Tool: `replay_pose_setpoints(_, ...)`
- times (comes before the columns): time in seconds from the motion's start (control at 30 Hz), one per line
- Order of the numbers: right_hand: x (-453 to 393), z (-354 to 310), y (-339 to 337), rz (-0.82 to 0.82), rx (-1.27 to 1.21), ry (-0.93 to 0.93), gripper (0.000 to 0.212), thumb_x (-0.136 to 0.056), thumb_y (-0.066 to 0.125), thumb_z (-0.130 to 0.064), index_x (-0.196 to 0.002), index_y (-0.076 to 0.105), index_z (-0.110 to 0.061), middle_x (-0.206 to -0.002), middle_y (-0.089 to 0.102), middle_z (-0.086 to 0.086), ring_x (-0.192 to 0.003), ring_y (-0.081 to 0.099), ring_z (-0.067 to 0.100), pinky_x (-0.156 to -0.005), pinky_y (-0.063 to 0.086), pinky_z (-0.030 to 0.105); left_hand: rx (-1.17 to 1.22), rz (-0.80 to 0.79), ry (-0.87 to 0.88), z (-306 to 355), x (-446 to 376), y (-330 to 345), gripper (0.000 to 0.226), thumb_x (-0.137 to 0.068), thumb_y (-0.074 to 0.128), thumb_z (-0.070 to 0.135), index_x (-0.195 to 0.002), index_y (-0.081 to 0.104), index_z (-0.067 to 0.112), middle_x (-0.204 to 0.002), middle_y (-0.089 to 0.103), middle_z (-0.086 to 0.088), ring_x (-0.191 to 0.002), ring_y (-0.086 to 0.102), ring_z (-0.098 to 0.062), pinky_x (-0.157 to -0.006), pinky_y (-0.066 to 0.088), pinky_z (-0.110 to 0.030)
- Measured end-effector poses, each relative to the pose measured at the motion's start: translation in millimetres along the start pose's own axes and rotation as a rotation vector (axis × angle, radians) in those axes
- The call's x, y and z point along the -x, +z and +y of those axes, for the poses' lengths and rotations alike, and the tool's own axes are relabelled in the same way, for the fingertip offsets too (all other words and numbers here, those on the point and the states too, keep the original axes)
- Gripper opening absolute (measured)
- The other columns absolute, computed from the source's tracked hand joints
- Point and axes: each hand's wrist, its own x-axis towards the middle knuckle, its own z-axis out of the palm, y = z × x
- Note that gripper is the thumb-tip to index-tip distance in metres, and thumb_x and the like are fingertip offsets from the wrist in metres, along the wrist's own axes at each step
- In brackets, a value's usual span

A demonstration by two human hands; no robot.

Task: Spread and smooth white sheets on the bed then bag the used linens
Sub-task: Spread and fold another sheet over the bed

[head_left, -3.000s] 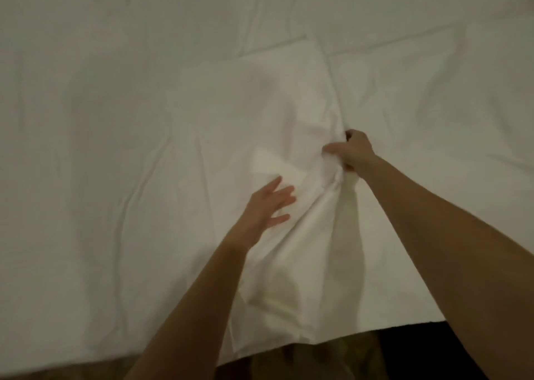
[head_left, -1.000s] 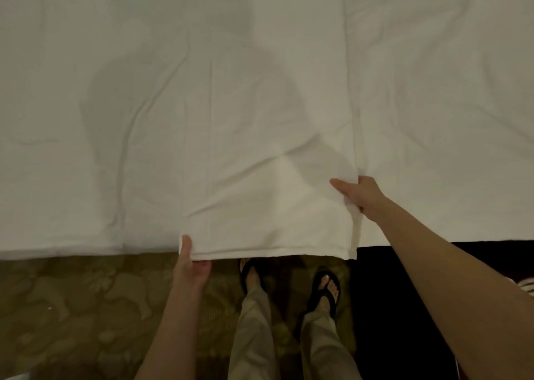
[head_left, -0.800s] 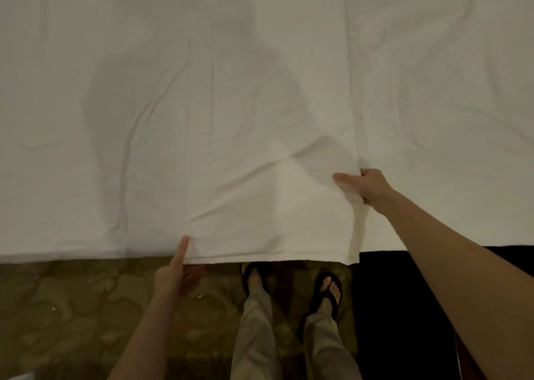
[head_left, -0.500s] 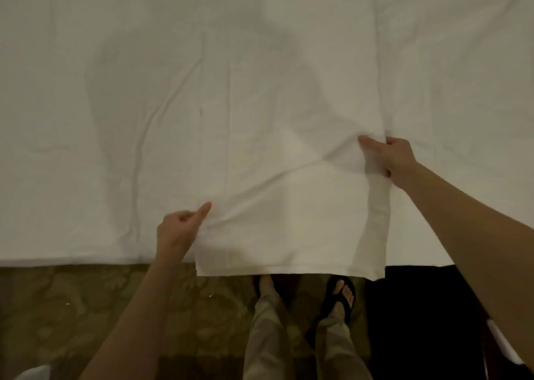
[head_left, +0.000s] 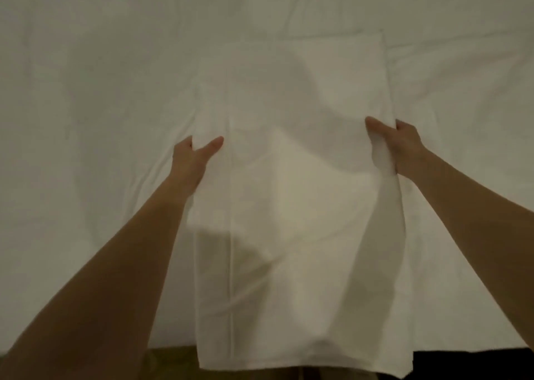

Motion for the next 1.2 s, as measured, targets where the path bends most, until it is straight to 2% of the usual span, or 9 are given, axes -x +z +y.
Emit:
replay_pose_setpoints(0.1,-27,-41,13,0.056,0.049,-0.120,0.019,-0.090,0.067,-0.027,-0.097,0.063,-0.010,-0.073,0.057,-0.005,-0.061,0.053,0.004,-0.047,0.043,0.011,-0.020,0.048,0.069,12,-21,-5,0.026,-0.085,0.072,0.013,-0.110,0.066,0.008,-0.097,0.069,-0.005,-0.081,0.067,-0.016,-0.070,0.056,-0.026)
replay_pose_setpoints(0.23,-53,-44,17,0.022,0.114,-0.179,0.014,-0.090,0.066,-0.023,-0.084,0.062,-0.011,-0.062,0.058,-0.009,-0.053,0.052,-0.001,-0.046,0.040,0.012,-0.037,0.113,0.097,4,-25,-4,0.026,-0.087,0.069,0.014,-0.113,0.066,0.009,-0.089,0.067,0.008,-0.069,0.065,0.006,-0.064,0.052,-0.014)
replay_pose_setpoints(0.53,-61,-43,26,0.207,0.268,-0.248,0.062,-0.075,0.079,-0.022,-0.126,0.048,-0.007,-0.118,0.055,0.008,-0.101,0.056,0.019,-0.083,0.046,0.018,0.014,-0.037,-0.332,-32,-6,-9,0.015,-0.077,0.078,0.028,-0.080,0.071,0.015,-0.069,0.073,0.004,-0.069,0.069,-0.014,-0.055,0.055,-0.023)
replay_pose_setpoints(0.67,-21,-64,73,0.289,0.468,-0.612,0.052,-0.076,0.065,-0.020,-0.121,0.052,0.002,-0.124,0.048,0.024,-0.114,0.050,0.040,-0.099,0.036,0.040,0.083,-0.129,-0.363,-42,4,-12,0.013,-0.077,0.078,0.019,-0.086,0.072,0.012,-0.083,0.075,-0.005,-0.070,0.071,-0.015,-0.063,0.059,-0.028)
replay_pose_setpoints(0.73,18,-61,125,0.098,0.686,-0.743,0.042,-0.083,0.060,-0.025,-0.114,0.058,0.004,-0.121,0.052,0.031,-0.116,0.049,0.047,-0.098,0.031,0.045,0.092,-0.179,-0.368,-46,3,-18,0.016,-0.076,0.079,0.016,-0.090,0.071,0.012,-0.084,0.075,-0.004,-0.072,0.072,-0.014,-0.064,0.058,-0.027)
replay_pose_setpoints(0.83,78,-40,210,-0.264,0.864,-0.385,0.068,-0.093,0.053,-0.046,-0.146,0.030,-0.009,-0.160,0.009,0.014,-0.148,0.004,0.034,-0.115,0.014,0.057,0.047,-0.321,-0.368,-51,5,-28,0.036,-0.070,0.085,0.024,-0.100,0.071,0.009,-0.093,0.076,-0.006,-0.088,0.072,-0.021,-0.081,0.058,-0.037)
replay_pose_setpoints(1.0,108,-8,304,-0.095,1.083,-0.256,0.111,-0.086,0.048,-0.067,-0.150,-0.013,0.000,-0.156,-0.024,0.020,-0.142,-0.022,0.043,-0.107,0.001,0.071,0.010,-0.444,-0.295,-63,7,-40,0.053,-0.074,0.075,0.030,-0.118,0.064,0.003,-0.106,0.071,-0.015,-0.096,0.069,-0.028,-0.089,0.055,-0.047)
replay_pose_setpoints(1.13,101,0,330,0.066,1.185,-0.186,0.091,-0.097,0.042,-0.051,-0.150,-0.010,0.003,-0.156,-0.017,0.026,-0.143,-0.015,0.047,-0.107,0.005,0.072,-0.006,-0.478,-0.307,-74,0,-40,0.031,-0.096,0.056,0.013,-0.120,0.058,-0.006,-0.104,0.065,-0.013,-0.082,0.064,-0.019,-0.061,0.051,-0.021)
replay_pose_setpoints(1.2,99,1,330,0.127,1.231,-0.206,0.065,-0.105,0.033,-0.026,-0.151,-0.003,0.002,-0.158,-0.008,0.026,-0.145,-0.006,0.046,-0.108,0.013,0.070,-0.029,-0.483,-0.299,-73,0,-40,0.032,-0.095,0.057,0.017,-0.118,0.059,-0.005,-0.101,0.065,-0.011,-0.083,0.064,-0.021,-0.066,0.052,-0.026)
